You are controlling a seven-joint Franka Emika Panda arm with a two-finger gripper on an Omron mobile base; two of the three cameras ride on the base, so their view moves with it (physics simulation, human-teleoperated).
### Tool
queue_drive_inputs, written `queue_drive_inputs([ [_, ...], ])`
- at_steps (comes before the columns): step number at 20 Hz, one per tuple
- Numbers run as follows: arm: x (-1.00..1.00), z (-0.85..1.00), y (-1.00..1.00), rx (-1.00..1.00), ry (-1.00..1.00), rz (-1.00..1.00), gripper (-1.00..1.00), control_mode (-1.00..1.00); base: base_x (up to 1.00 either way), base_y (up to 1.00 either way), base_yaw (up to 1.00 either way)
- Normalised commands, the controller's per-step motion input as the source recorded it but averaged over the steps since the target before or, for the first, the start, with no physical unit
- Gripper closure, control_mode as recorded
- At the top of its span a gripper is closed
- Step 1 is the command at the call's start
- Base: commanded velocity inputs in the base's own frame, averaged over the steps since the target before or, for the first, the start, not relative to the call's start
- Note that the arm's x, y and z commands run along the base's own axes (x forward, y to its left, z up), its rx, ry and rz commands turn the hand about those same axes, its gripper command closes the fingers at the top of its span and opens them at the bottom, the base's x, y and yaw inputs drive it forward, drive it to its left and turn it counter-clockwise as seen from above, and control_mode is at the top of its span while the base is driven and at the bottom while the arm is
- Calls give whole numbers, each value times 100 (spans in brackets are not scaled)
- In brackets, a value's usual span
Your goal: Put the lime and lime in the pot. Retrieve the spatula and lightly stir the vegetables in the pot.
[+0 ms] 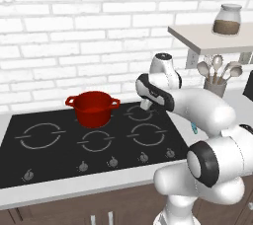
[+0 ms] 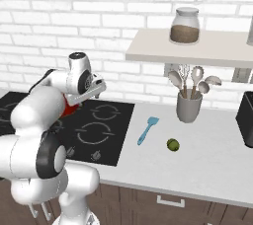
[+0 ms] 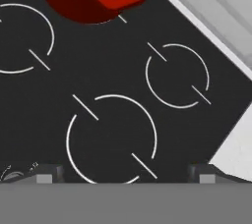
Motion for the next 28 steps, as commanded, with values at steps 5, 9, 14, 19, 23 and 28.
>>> queue_drive_inputs([
  [5,-34,-1,-100,0,0,-14,-100,-100,0,0,0],
  [9,-32,-11,-100,0,0,-16,-100,-100,0,0,0],
  [14,-25,-17,-100,0,0,-18,-100,-100,0,0,0],
  [19,-16,-13,-100,0,0,-17,-100,-100,0,0,0],
  [23,0,-5,-100,0,2,-14,-100,-100,0,0,0],
  [28,0,-17,-99,0,5,-9,-100,-100,0,0,0],
])
